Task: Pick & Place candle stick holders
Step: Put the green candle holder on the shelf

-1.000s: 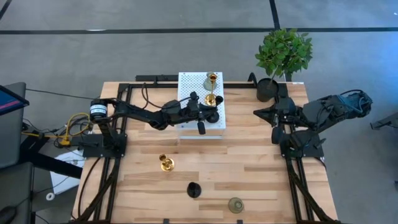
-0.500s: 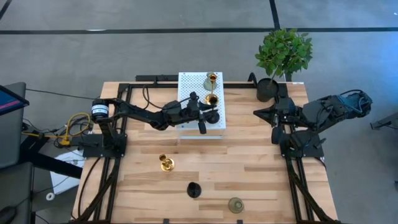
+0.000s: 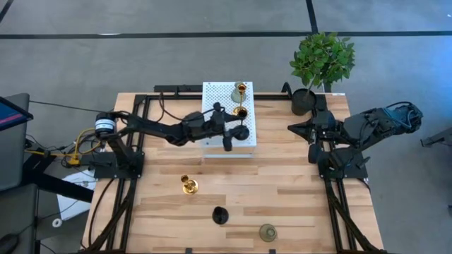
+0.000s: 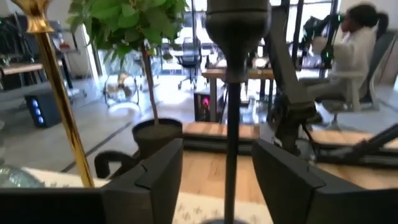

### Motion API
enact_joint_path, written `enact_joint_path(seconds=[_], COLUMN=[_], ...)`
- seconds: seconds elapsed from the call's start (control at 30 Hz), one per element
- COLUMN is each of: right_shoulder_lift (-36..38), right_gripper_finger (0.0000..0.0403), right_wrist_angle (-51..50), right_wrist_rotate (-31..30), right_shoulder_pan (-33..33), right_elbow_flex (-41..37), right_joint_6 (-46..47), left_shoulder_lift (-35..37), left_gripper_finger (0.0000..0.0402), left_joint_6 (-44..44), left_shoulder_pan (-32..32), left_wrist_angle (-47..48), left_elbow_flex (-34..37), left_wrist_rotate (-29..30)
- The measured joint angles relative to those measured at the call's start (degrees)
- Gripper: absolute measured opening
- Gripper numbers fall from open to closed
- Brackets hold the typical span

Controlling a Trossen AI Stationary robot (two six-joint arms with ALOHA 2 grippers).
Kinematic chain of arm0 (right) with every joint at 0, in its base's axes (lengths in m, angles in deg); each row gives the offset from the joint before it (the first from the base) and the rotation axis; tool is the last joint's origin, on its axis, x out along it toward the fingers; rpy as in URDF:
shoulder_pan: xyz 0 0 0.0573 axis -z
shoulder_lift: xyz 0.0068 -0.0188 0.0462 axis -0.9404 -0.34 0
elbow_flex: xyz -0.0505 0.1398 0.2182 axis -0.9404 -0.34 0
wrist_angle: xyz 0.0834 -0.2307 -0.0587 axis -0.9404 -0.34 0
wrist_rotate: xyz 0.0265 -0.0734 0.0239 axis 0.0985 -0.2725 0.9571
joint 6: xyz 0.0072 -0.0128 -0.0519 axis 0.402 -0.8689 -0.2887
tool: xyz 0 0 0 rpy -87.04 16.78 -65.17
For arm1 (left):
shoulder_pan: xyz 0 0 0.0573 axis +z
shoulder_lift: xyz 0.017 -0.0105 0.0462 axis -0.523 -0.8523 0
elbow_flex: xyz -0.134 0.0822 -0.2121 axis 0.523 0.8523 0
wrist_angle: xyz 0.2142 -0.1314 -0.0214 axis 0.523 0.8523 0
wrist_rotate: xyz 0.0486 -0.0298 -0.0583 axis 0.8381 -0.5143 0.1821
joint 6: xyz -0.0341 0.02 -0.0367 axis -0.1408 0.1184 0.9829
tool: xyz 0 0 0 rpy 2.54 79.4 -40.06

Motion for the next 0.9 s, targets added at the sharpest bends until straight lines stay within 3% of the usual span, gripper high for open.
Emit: enact_joint_path(seconds=[0.17, 0.37, 0.7, 0.9], right_shoulder_lift=[0.00, 0.00, -0.09, -1.68], right_gripper_finger=[0.0000, 0.0000, 0.0000, 0.0000], right_wrist_angle=[-0.01, -0.86, -0.88, -0.86], right_wrist_rotate=[0.00, 0.02, 0.13, 0.24], right_shoulder_pan=[0.02, 0.04, 0.02, 0.02], right_elbow_flex=[0.00, 0.00, 0.00, 0.07], right_joint_6=[0.00, 0.00, 0.01, 0.48], left_shoulder_lift=[5.52, 16.61, 37.31, 44.87], left_gripper_finger=[0.0213, 0.0199, 0.0120, 0.0051], left_joint_6=[0.00, 0.00, 1.85, 4.23], left_shoulder_pan=[-0.17, -2.71, -9.03, -12.17], left_wrist_angle=[15.45, 32.81, 51.69, 60.00], left_elbow_flex=[0.07, 0.07, 0.07, 0.07], left_wrist_rotate=[0.00, 0.00, -0.02, -0.02])
